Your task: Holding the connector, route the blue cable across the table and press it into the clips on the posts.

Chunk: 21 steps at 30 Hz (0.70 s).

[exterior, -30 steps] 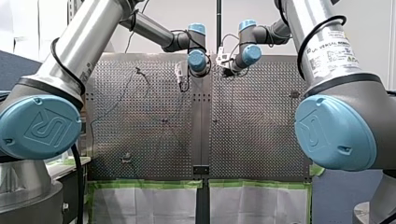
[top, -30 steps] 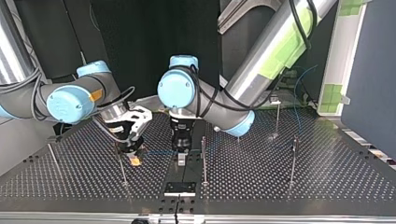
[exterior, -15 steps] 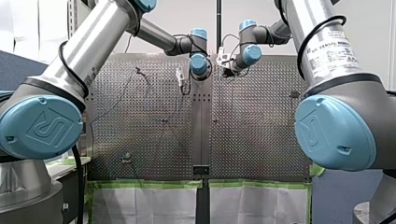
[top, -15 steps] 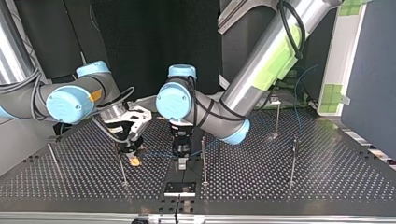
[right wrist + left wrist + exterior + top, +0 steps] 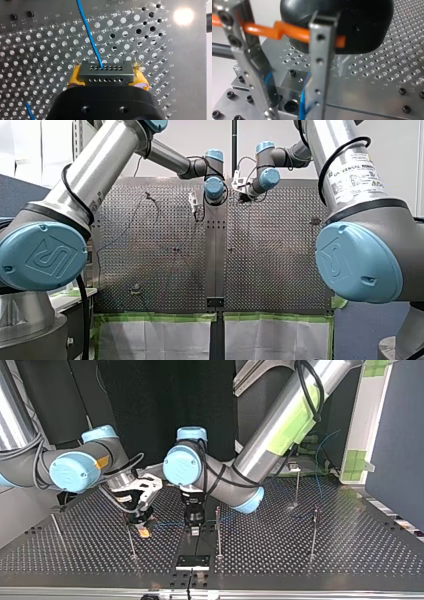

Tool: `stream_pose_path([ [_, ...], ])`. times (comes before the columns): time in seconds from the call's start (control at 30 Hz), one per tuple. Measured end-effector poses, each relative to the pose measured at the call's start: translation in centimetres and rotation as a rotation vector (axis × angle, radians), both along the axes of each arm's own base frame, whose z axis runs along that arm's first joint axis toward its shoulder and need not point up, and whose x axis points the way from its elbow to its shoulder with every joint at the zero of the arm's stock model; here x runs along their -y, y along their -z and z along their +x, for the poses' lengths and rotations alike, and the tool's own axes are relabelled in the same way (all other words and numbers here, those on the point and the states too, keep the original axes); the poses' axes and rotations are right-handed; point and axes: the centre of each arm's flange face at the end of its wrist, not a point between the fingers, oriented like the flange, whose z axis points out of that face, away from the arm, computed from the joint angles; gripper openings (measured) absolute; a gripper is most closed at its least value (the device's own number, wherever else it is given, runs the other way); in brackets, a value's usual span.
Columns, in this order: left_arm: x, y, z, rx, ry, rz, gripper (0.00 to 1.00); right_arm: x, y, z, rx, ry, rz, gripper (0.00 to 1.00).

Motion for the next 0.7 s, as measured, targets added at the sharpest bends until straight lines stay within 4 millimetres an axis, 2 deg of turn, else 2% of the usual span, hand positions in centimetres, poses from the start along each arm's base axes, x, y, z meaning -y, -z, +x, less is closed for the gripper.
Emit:
stream_pose_path([
  [0.4, 0.0, 0.3, -0.4, -0.025, -0.001, -0.006, 0.0, 0.0, 0.1, 0.0, -0.001, -0.001, 0.003, 0.0],
  [0.53, -0.5, 0.6, -1.5, -0.049, -0.022, 0.002, 0.0, -0.3, 0.7, 0.1, -0.007, -0.003, 0.013, 0.0],
  [0.7, -1.2, -0.3, -2.8, -0.027, -0.033, -0.012, 0.0, -0.7, 1.7, 0.1, -0.016, -0.006, 0.03, 0.0],
])
